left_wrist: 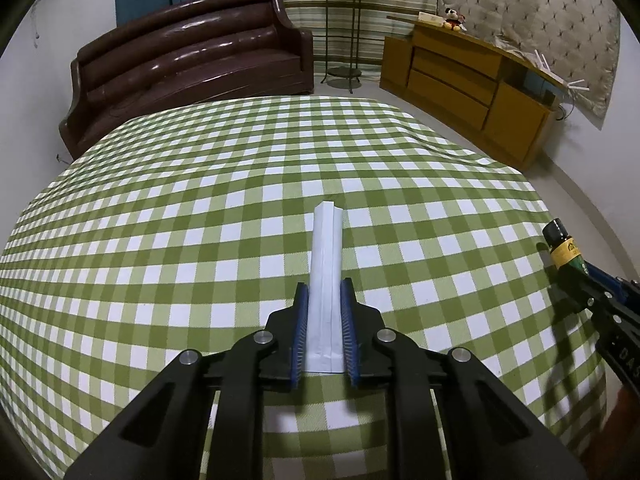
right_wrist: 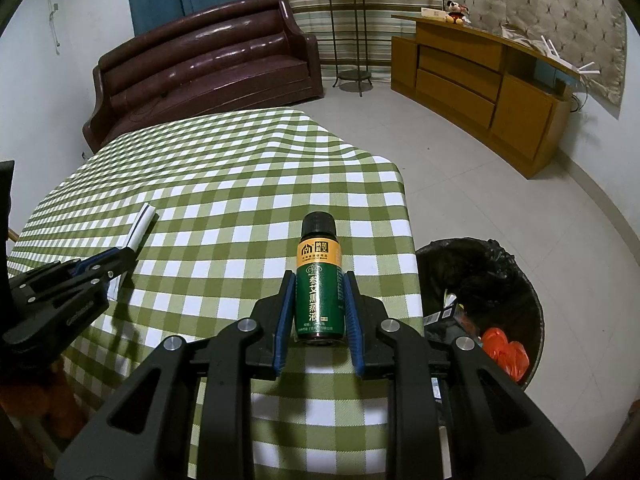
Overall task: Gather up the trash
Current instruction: 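Grasp the white paper roll with the left gripper, then carry the white roll and spray can over the bin with both grippers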
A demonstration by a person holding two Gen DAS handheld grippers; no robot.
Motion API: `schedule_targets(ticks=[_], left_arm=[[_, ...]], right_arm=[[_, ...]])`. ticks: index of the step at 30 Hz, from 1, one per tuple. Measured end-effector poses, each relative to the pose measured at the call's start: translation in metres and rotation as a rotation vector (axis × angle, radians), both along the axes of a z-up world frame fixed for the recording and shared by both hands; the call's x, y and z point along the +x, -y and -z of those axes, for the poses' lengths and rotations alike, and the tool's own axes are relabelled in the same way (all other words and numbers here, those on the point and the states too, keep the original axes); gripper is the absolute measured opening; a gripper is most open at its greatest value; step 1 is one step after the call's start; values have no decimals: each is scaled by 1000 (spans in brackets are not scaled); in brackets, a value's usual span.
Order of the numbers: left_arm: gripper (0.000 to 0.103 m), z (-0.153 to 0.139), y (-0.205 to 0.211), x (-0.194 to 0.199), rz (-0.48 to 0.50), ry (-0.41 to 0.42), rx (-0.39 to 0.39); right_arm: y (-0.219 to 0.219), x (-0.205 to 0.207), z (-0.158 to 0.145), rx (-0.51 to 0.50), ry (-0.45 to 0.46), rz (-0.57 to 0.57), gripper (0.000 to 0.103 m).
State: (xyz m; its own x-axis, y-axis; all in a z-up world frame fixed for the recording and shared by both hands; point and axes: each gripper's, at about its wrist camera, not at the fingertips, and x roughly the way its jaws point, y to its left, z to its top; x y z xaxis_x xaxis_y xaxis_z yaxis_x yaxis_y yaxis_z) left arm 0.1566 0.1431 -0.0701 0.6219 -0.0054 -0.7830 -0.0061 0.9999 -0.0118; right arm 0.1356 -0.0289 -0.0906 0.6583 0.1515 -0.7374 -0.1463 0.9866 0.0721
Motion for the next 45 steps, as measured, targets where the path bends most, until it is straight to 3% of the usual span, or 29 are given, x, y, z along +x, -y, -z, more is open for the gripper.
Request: schedule_targets(ticks=[29,45], left_arm=[[17,-29,-15,-73,-11,80,-22],[17,-55,37,-103,76,157,-46]], right_arm=[[-14,-44,-17,-10,40,-21,23],[29,-83,-34,-23,89,48,23]])
